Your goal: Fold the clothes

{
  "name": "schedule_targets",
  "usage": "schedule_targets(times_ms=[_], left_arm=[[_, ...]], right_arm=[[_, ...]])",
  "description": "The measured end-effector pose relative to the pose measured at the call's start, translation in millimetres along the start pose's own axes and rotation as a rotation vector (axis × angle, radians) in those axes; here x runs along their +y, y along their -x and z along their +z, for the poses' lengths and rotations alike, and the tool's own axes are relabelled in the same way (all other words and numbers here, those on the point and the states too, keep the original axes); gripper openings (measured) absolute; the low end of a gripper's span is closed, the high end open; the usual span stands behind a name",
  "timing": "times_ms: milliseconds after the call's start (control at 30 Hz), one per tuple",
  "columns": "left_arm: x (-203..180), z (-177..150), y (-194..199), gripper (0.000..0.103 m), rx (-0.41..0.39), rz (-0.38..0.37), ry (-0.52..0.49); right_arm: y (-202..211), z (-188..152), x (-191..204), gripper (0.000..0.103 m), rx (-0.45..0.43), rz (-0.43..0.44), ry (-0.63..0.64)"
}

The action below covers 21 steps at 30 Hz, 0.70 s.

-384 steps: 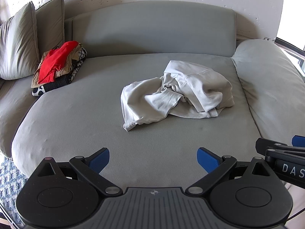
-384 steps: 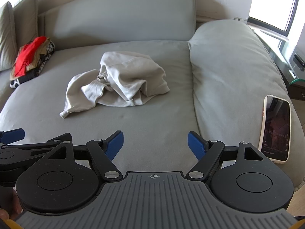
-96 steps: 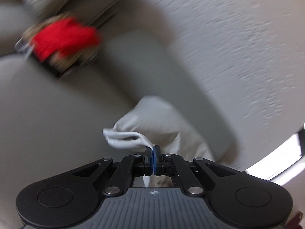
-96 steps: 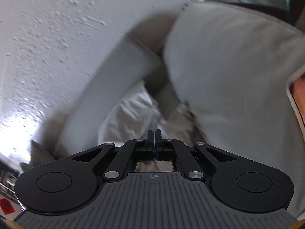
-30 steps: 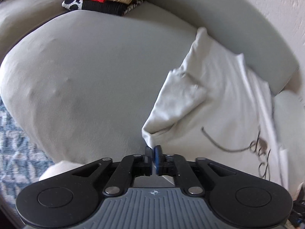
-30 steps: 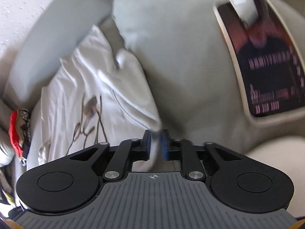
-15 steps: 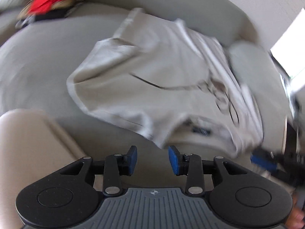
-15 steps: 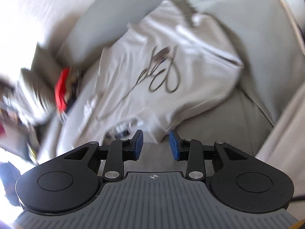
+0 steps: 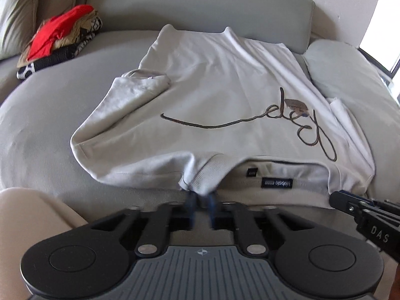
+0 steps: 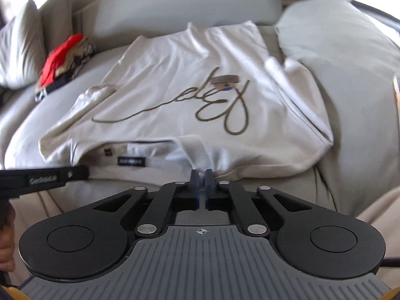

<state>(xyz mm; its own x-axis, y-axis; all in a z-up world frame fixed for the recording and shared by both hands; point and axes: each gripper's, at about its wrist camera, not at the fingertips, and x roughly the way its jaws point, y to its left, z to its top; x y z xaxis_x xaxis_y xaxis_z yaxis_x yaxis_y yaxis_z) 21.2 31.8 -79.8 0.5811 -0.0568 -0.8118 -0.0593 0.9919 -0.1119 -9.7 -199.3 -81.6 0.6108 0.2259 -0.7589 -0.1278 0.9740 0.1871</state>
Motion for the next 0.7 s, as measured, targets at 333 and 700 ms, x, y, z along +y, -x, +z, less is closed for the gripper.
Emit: schedule_targets(times_ms=[333,700], left_arm=[[3.6,-16.1,21.5,0.000,0.119,-0.071,-0.048],[44.0,30.2,39.9,0.036,-0.072,-0.015,0.026]], right_arm=[[6.2,-9.6,-12.8,0.000,0.228,0.030,0.009],[18.9,40.2,8.5,0.039,0.043,0.129,-0.011]])
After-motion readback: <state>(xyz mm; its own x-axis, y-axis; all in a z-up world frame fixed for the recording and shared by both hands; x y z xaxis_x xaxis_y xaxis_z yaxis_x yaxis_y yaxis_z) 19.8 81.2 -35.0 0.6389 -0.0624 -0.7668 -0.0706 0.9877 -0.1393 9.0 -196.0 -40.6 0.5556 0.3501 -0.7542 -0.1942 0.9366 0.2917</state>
